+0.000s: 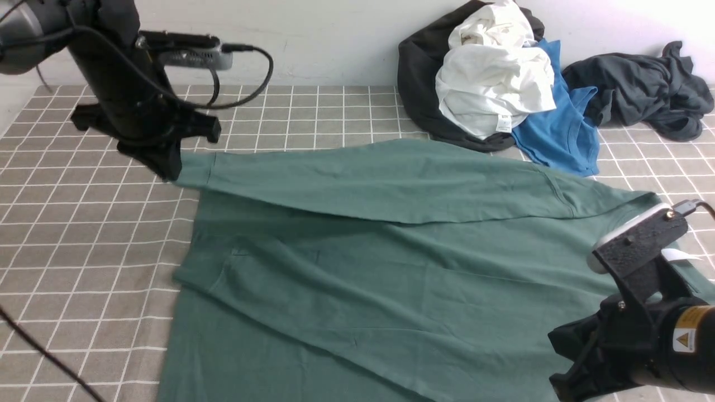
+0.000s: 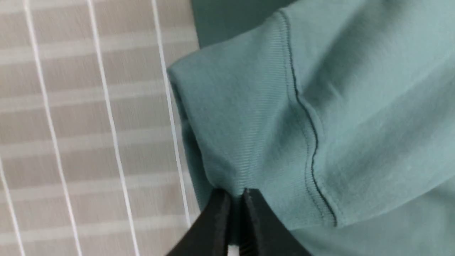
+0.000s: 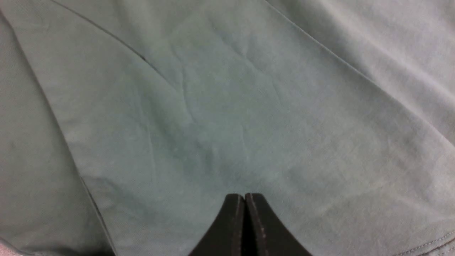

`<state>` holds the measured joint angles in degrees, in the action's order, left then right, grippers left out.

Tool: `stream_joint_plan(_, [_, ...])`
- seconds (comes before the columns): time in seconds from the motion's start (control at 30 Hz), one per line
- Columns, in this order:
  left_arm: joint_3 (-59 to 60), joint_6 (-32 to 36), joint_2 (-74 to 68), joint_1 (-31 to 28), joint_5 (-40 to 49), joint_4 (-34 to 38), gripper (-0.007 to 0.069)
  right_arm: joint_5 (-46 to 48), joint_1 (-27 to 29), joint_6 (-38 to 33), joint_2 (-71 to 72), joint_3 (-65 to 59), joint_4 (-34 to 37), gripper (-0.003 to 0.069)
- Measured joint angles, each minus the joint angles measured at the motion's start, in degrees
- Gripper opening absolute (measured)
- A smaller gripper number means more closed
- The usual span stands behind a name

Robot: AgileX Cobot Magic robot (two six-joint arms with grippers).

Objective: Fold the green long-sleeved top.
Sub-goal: Use the left arm to drag and drop the cuff onto the cuff closest to the left arm, then use both arms simultaneously to clamp the lower edge of the clothing fabric

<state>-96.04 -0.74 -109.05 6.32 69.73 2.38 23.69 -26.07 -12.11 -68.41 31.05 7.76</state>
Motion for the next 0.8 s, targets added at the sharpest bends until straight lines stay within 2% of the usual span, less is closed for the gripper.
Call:
stream_joint_plan(0.23, [18.18, -0.16, 5.60, 0.43, 0.31, -1.45, 0.0019, 0.29, 0.00, 0.00, 0.00, 0.00, 0.62, -0.0010])
stream_joint_plan(0.37, [23.48, 0.14, 5.60, 2.53, -1.15, -1.86, 0.0077, 0.54, 0.00, 0.00, 0.00, 0.00, 1.98, -0.0010])
stream_joint_plan(0.43, [26.97, 0.01, 6.42, 4.87, -1.04, -3.33, 0.0174, 1.43, 0.00, 0.00, 0.00, 0.00, 2.43, -0.0010])
stream_joint_plan(0.47, [27.20, -0.09, 6.74, 5.26, -1.04, -3.33, 0.0192, 1.60, 0.00, 0.00, 0.00, 0.00, 2.43, -0.0010])
stream_joint_plan(0.5, [29.15, -0.38, 8.48, 6.96, -1.04, -4.02, 0.0268, 2.38, 0.00, 0.00, 0.00, 0.00, 2.55, -0.0010])
stream_joint_plan(0.6, [33.38, -0.45, 12.69, 10.82, -1.04, -4.51, 0.0386, 3.94, 0.00, 0.00, 0.00, 0.00, 2.55, -0.0010])
stream_joint_plan(0.63, [34.12, -0.45, 13.45, 11.58, -1.04, -4.51, 0.0401, 4.18, 0.00, 0.00, 0.00, 0.00, 2.55, -0.0010])
stream_joint_plan(0.67, [37.55, 0.25, 16.43, 15.26, -1.51, -4.75, 0.0451, 5.15, 0.00, 0.00, 0.00, 0.00, 2.60, -0.0010])
stream_joint_plan(0.73, [42.07, 2.45, 19.61, 20.16, -2.70, -5.41, 0.0488, 6.03, 0.00, 0.00, 0.00, 0.00, 2.60, -0.0010])
stream_joint_plan(0.8, [47.29, 7.75, 22.81, 26.06, -4.63, -6.95, 0.0506, 6.82, 0.00, -0.52, 0.00, 0.00, 3.03, -0.0010])
